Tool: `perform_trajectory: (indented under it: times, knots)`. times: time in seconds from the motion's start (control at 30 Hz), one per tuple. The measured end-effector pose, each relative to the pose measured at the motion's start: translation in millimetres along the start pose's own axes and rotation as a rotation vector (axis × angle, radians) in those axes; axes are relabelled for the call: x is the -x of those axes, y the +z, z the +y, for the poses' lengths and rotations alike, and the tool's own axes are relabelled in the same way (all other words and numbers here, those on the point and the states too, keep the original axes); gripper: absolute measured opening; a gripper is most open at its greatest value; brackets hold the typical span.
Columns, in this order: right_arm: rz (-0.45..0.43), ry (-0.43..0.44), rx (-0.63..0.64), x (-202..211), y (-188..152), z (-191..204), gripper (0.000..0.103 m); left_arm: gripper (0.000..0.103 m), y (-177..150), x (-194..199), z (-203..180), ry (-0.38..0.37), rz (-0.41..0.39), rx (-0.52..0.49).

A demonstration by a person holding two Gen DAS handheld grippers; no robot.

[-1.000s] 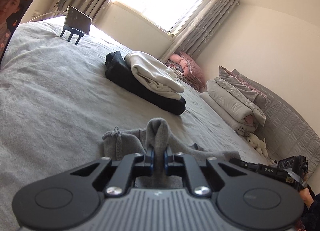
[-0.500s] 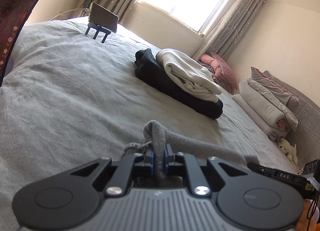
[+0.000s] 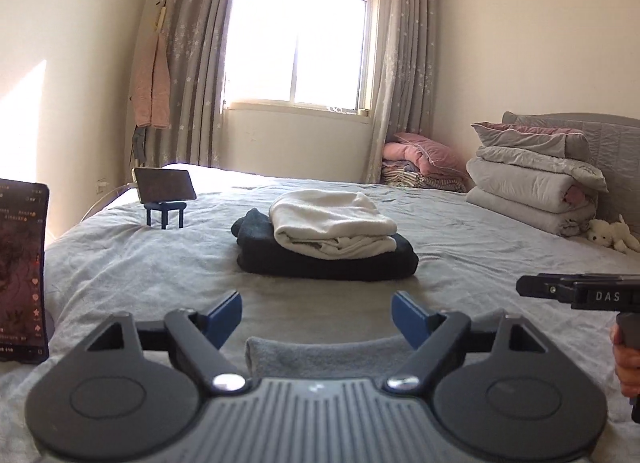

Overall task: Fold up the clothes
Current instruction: 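Open both grippers and release the folded grey sweater onto the bed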

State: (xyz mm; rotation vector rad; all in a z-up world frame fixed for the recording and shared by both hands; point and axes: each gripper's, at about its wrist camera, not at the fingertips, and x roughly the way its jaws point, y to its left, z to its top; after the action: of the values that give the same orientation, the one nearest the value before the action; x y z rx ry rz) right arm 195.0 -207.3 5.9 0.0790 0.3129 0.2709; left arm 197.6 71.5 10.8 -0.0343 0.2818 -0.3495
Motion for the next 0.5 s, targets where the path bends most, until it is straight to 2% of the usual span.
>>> perform_trajectory:
  times: [0.07, 0.13, 0.3, 0.37, 0.5]
  knots:
    - [0.006, -0.006, 0.068, -9, -3, 17, 0.070, 0.096, -1, -6, -12, -0.025, 0.016, -0.030]
    - [0.035, -0.008, 0.108, -22, -11, 25, 0.071, 0.097, -7, -17, -20, -0.026, 0.059, -0.059]
    - [0.167, -0.022, 0.133, -53, -29, 26, 0.071, 0.098, -31, -47, -14, 0.018, 0.238, -0.074]
    - [0.185, -0.016, 0.098, -53, -29, 18, 0.071, 0.098, -36, -50, -11, 0.031, 0.257, -0.084]
    - [0.200, -0.012, 0.042, -46, -32, 0, 0.073, 0.101, -41, -44, -2, 0.011, 0.263, -0.084]
